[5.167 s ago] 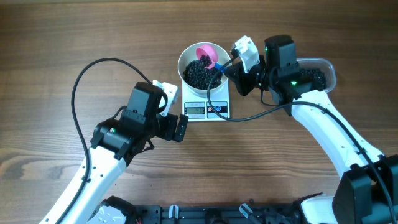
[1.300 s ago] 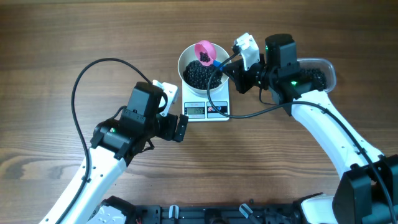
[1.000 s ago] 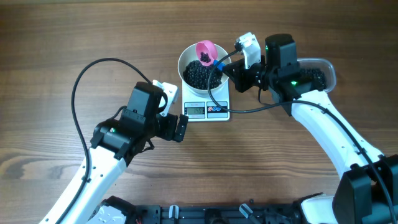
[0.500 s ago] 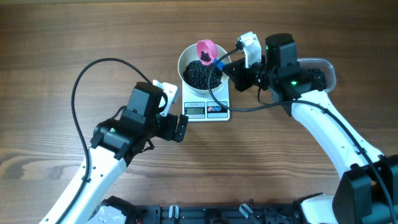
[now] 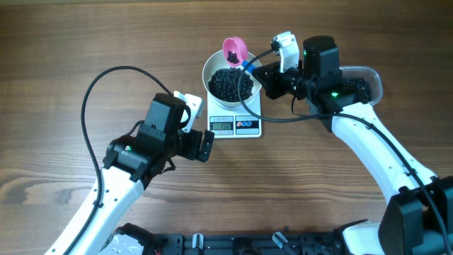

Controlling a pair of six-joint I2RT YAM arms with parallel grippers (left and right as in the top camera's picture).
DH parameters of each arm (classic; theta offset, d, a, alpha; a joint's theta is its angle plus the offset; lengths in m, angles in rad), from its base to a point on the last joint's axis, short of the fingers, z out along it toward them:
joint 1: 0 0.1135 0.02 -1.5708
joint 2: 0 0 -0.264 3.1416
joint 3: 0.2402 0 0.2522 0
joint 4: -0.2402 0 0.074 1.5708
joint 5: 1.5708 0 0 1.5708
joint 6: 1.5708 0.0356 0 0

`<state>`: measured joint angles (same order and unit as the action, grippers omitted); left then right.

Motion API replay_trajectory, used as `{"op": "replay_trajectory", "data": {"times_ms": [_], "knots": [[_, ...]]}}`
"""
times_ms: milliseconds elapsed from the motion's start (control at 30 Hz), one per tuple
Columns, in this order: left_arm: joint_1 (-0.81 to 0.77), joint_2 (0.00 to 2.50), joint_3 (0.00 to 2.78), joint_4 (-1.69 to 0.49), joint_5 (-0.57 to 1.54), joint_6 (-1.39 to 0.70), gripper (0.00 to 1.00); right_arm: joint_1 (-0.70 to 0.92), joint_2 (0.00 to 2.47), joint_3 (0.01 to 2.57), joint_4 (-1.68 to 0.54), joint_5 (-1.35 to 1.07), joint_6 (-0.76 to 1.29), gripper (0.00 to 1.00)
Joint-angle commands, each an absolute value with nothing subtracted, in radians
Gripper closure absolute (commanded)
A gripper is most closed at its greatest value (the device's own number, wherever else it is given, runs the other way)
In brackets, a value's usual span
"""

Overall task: Scoop item into bowl and weigh 150g on scale
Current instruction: 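Carry the empty pink scoop rightward back to the bean tub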

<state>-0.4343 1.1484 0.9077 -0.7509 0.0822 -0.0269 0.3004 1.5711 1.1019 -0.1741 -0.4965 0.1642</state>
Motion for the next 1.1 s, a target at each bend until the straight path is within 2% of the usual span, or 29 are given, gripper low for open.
{"op": "replay_trajectory", "data": {"times_ms": [0, 1067], "knots": [[-0.430, 1.152, 0.903, -0.748, 0.077, -0.015, 0.00, 0.303, 1.578, 1.105, -0.165, -0.500, 0.240, 0.96], [-0.430, 1.152, 0.903, -0.748, 0.077, -0.015, 0.00, 0.141, 1.537, 1.105, -0.134, -0.525, 0.236, 0.96]]}}
